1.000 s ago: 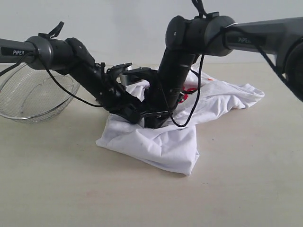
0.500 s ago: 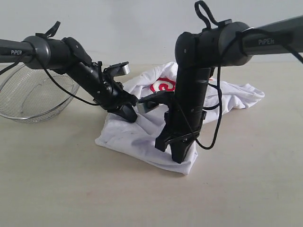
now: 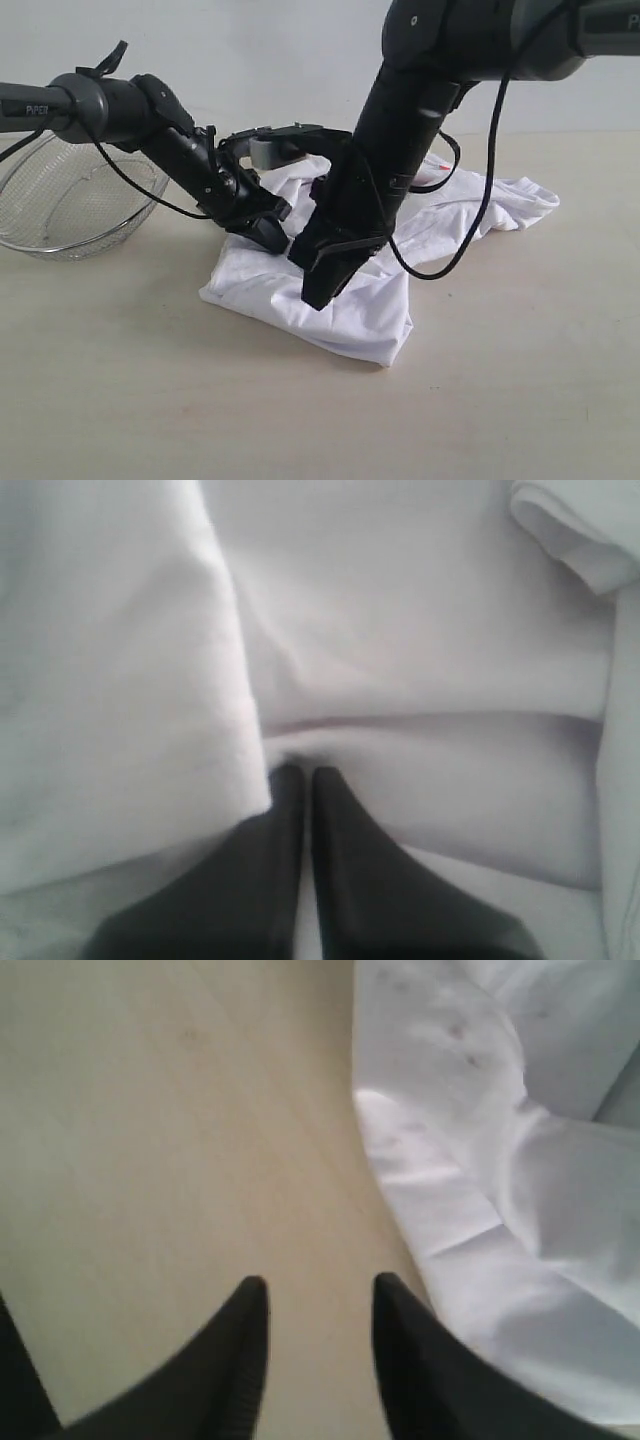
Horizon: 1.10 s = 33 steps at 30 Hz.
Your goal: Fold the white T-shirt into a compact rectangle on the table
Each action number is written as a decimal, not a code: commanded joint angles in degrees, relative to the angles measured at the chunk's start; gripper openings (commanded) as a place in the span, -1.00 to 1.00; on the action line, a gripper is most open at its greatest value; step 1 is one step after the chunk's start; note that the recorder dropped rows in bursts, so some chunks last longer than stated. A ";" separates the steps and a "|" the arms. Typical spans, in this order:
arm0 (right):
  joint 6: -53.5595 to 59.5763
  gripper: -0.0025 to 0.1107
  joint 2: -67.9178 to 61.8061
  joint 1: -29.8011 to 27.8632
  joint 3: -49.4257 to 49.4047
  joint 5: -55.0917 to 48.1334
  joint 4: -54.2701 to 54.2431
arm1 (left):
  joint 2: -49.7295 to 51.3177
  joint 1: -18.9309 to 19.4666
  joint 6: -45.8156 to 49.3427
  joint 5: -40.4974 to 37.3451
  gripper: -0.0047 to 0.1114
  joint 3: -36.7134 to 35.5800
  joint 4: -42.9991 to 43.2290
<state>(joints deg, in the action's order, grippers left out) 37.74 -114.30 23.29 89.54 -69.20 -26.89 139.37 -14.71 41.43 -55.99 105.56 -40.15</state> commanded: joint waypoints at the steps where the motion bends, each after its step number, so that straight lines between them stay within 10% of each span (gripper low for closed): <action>1: 0.96 0.15 0.42 3.06 -0.16 8.09 5.52 | 0.29 0.50 0.13 0.30 -0.84 0.39 0.52; 8: -4.79 -0.28 -1.76 6.51 -0.16 17.70 14.74 | 0.29 0.50 0.13 -0.57 -0.84 0.39 0.22; 16: -6.50 -0.02 -5.46 6.51 -0.16 20.85 19.54 | 0.29 0.50 0.13 -0.96 -0.84 0.39 0.02; 19: -6.45 -0.50 -7.11 6.51 -0.16 21.52 19.80 | 0.29 0.50 0.13 -0.96 -0.84 0.39 -0.90; 20: -6.55 -0.95 -7.43 6.51 -0.16 20.72 19.97 | 0.29 0.50 0.13 -0.96 -0.84 0.39 -0.90; 33: -4.80 -0.96 4.46 6.51 1.94 0.56 19.96 | 0.29 0.50 -0.32 1.66 -0.84 0.39 -0.88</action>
<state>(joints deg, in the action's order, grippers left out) 31.58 -111.77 29.76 91.22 -64.86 -7.06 139.27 -14.44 41.43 -55.26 105.65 -40.49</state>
